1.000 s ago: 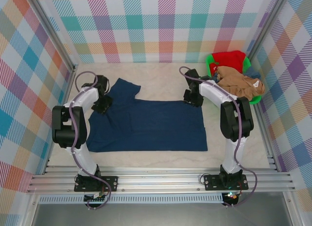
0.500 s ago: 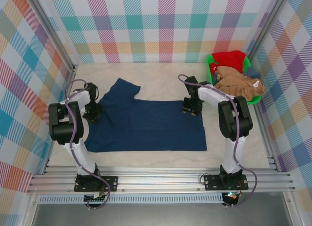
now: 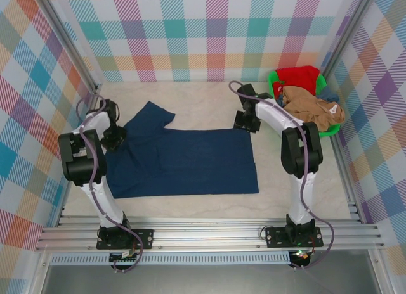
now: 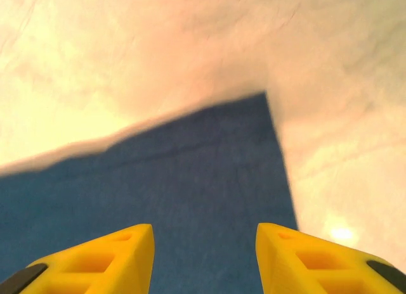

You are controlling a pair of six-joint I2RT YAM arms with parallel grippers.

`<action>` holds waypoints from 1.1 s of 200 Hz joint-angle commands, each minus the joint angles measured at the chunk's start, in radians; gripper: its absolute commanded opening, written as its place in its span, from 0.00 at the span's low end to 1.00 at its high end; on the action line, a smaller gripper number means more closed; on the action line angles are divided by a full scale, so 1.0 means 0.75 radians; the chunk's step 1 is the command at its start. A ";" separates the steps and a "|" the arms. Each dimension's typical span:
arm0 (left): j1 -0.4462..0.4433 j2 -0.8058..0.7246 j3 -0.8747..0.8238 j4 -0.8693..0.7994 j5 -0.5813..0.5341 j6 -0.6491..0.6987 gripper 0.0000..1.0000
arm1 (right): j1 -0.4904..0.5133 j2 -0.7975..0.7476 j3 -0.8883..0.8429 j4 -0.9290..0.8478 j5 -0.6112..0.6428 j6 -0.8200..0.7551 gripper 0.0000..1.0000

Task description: Fold and stack the t-shirts

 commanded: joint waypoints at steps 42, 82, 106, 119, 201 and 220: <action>-0.181 0.115 0.395 0.068 0.154 0.161 0.47 | -0.058 0.222 0.254 -0.175 0.099 0.038 0.43; -0.195 0.234 0.449 0.328 0.353 0.218 0.46 | -0.066 0.260 0.245 -0.107 0.038 0.052 0.40; -0.197 0.317 0.517 0.359 0.375 0.274 0.46 | -0.066 0.284 0.262 -0.098 0.011 0.052 0.35; -0.196 0.355 0.564 0.347 0.367 0.294 0.46 | -0.066 0.289 0.258 -0.088 0.014 0.051 0.32; -0.195 0.557 0.837 0.302 0.304 0.345 0.51 | -0.077 0.308 0.234 0.006 0.009 -0.063 0.08; -0.196 0.652 0.993 0.215 0.276 0.383 0.53 | -0.076 0.305 0.236 0.010 -0.015 -0.067 0.03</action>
